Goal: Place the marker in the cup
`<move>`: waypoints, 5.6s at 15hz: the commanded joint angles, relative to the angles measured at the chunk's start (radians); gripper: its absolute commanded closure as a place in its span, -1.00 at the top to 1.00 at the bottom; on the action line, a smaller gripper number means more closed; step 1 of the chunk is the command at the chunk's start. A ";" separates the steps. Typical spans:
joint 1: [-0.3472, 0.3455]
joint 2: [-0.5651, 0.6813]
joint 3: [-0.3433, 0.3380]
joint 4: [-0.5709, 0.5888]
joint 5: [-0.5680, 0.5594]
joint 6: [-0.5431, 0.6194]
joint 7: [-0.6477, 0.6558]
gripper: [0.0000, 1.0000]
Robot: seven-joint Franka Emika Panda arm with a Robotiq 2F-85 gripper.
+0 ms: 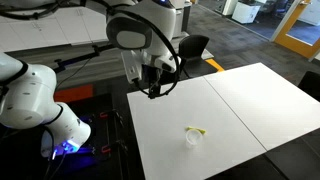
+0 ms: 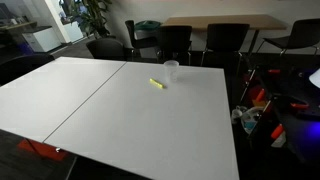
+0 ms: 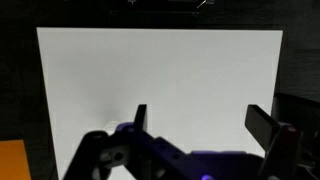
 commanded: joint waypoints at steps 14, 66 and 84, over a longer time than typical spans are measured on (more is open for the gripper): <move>-0.007 0.067 0.097 -0.007 -0.009 0.248 0.154 1.00; 0.198 1.331 -0.138 0.745 -0.065 0.830 0.885 1.00; 0.156 1.556 -0.139 1.033 -0.027 0.721 0.873 1.00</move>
